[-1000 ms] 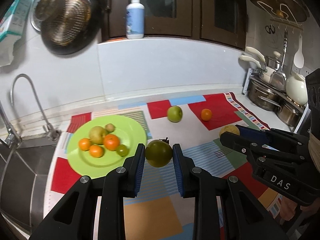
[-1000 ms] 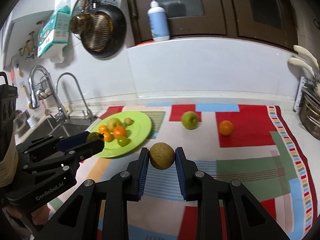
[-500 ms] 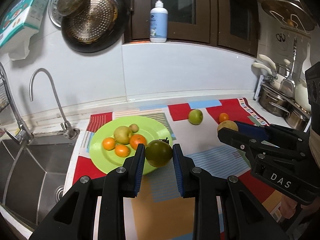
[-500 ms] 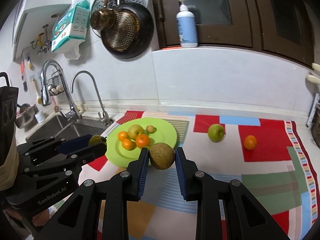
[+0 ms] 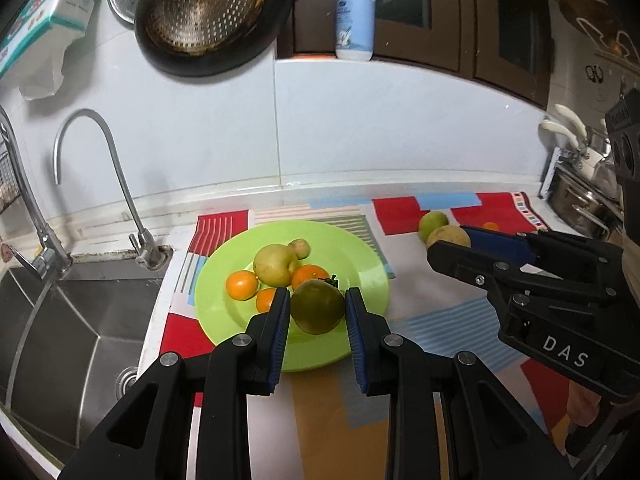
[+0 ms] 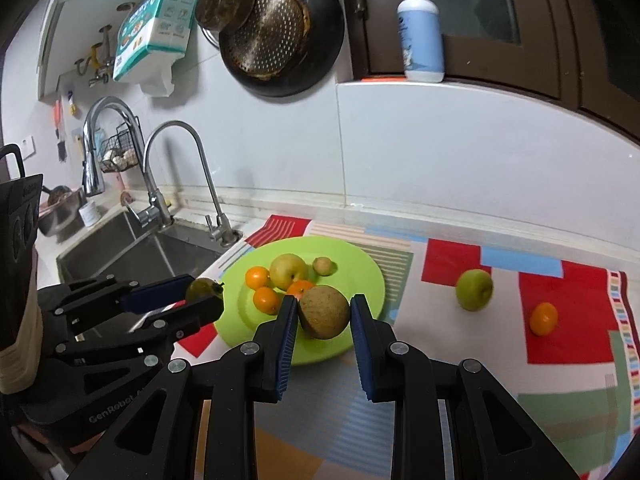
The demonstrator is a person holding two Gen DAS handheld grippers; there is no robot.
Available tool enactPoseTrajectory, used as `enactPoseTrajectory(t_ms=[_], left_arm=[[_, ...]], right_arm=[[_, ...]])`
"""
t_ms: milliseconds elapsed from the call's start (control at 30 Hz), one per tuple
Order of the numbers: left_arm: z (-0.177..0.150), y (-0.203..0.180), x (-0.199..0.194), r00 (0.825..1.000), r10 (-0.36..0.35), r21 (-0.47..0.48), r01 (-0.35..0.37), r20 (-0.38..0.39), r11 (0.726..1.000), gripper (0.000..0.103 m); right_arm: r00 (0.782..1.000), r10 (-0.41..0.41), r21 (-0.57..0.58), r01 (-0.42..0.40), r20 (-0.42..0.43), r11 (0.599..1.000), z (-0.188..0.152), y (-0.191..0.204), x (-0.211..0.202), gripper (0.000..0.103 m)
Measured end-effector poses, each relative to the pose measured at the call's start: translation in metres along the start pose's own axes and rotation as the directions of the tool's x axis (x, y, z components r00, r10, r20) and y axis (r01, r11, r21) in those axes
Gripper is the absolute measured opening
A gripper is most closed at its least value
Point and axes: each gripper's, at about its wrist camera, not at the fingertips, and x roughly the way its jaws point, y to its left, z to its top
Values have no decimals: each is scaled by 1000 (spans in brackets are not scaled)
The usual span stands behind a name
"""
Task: Organize fruits
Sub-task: 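Carry the lime and the brown pear over the green plate with both grippers, then open both grippers to release the lime and pear onto the plate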
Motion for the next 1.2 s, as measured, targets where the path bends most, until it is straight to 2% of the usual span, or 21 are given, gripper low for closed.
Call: enactPoseTrajectory(t_ms=[433,767,867,1100,1200], left_arm=[[-10,12,58,994,16,-21,-19,-105,1000,28],[-15,9,78,990,24,2,-24,-139,1000,29],[-14,10,77,991,36,10,-35,-129,999,38],[-10,15,69,992,46,-13,-48,-114,999,38],[-7,14,61,994,47,-22,-49,-97,999,40]], right_arm=[[994,52,-16,-54,-91,998,0,-10,71,28],[987,61,-16,-64,-147,998,-6,-16,107,28],[987,55,-9,-57,-148,998,-6,-17,110,31],[991,18,-5,-19,-135,1000,-6,-21,95,32],[993,-2,11,3,-114,1000,-5,-24,82,37]])
